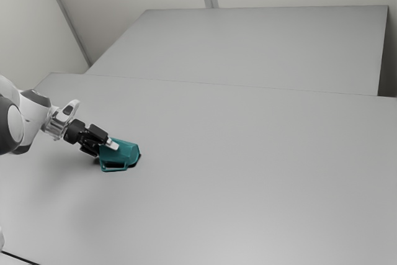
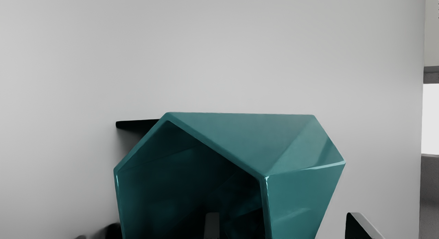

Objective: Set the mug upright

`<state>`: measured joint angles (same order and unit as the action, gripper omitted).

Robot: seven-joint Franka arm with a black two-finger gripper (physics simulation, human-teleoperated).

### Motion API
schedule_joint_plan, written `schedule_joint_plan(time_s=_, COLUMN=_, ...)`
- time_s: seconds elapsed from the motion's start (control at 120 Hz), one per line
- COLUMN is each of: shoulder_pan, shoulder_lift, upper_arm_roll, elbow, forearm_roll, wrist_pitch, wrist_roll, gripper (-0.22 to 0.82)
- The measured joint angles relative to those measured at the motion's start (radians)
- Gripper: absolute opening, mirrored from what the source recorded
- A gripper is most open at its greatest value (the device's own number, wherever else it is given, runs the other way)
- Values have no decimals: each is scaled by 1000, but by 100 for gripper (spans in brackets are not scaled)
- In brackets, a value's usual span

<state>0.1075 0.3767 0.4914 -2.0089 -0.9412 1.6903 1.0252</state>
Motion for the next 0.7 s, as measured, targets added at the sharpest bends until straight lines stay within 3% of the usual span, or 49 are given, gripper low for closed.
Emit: schedule_joint_plan(time_s=0.7, shoulder_pan=-14, shoulder_lift=-9, upper_arm_roll=0, elbow=3, forearm_roll=-12, wrist_pitch=8, wrist_roll=13, gripper=-6)
